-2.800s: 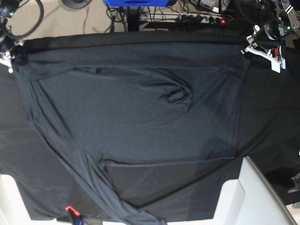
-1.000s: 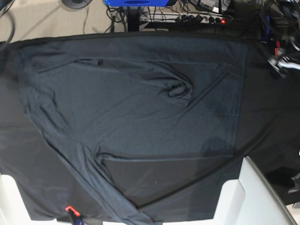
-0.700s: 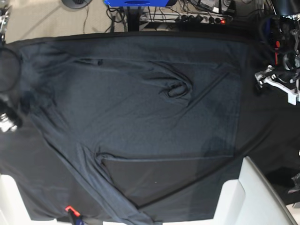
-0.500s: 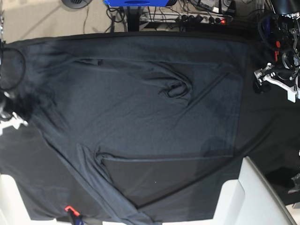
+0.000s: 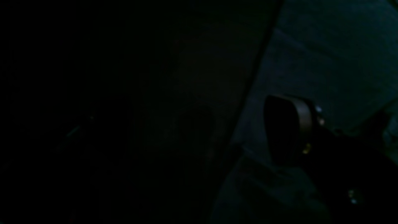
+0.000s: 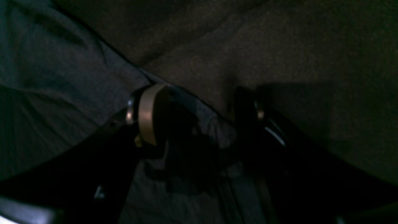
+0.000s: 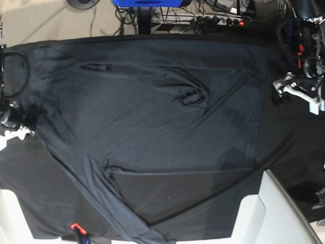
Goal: Fold the T-shirt properly
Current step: 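Lower both grippers to the shirt's side edges near the sleeves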
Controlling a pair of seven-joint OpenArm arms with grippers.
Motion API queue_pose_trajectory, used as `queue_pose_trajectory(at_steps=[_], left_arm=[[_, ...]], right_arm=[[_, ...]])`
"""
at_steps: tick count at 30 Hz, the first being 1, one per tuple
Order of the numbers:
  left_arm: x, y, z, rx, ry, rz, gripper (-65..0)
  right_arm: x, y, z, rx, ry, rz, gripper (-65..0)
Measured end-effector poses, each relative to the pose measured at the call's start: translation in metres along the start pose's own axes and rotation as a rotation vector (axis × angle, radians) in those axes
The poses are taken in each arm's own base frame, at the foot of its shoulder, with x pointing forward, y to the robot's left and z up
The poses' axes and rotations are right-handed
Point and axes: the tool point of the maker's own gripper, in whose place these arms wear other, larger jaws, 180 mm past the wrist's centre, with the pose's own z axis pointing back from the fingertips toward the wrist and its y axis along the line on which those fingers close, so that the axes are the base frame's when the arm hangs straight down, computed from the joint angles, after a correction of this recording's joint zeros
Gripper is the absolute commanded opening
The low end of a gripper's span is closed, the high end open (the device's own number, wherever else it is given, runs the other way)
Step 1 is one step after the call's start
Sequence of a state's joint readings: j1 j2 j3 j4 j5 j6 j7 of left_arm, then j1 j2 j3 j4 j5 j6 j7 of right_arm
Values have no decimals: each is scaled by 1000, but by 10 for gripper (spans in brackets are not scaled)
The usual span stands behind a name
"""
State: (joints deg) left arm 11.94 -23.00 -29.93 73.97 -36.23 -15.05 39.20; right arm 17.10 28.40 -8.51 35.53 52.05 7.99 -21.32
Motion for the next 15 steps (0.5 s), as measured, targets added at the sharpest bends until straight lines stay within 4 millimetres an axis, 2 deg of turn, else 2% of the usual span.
queue_pose_trajectory(at_steps=[6, 11, 13, 15], left_arm=[[2, -2, -1, -3, -3, 0, 0], [2, -2, -1, -2, -2, 0, 0], [2, -2, -1, -2, -2, 0, 0], [1, -2, -1, -2, -1, 0, 0]], right_arm=[[-17, 27, 5, 75, 1, 57, -336], [-19, 25, 5, 73, 5, 48, -339], [-19, 24, 5, 70, 6, 45, -389], [-19, 24, 5, 68, 8, 48, -480]])
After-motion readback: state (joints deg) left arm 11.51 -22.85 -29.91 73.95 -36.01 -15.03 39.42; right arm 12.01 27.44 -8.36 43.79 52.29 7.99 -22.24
